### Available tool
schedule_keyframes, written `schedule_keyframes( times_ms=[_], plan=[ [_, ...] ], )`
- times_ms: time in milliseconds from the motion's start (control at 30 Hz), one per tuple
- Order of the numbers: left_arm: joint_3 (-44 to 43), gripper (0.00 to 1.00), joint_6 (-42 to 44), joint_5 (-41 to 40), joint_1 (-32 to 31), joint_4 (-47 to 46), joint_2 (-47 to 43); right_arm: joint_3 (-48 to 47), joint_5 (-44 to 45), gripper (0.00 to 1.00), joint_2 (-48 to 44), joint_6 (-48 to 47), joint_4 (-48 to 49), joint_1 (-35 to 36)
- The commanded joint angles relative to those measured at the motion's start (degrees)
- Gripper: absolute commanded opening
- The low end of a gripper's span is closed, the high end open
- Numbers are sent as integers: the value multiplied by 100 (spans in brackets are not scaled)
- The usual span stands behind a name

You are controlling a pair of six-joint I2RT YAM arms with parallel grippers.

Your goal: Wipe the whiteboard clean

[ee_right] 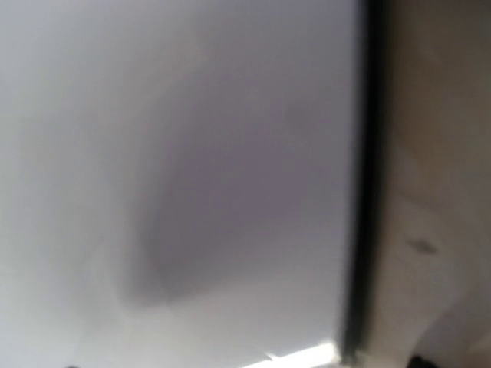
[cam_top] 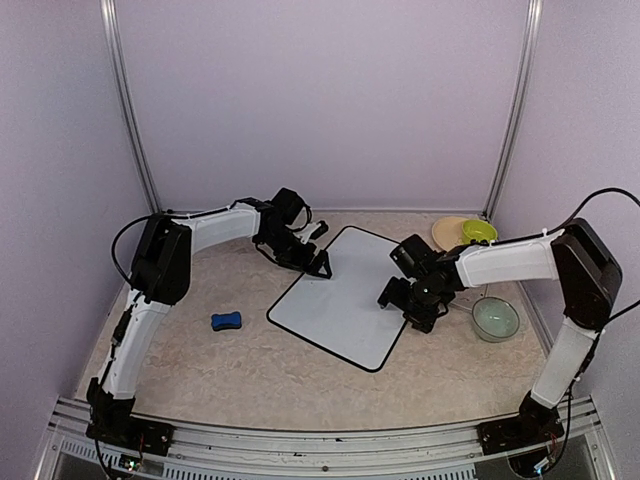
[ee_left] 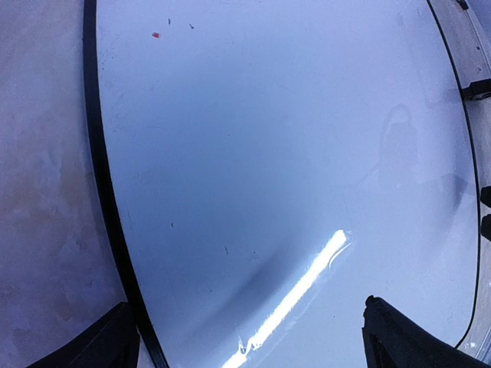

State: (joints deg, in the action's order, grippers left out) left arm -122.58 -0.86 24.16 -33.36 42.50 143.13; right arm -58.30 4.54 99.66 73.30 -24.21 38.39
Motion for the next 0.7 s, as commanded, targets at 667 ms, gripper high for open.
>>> schedule_keyframes(
  times_ms=[667],
  plan=[
    [529, 99, -1193, 1704, -226, -366, -315, 206, -732, 81, 537, -541, 1511, -99]
  ],
)
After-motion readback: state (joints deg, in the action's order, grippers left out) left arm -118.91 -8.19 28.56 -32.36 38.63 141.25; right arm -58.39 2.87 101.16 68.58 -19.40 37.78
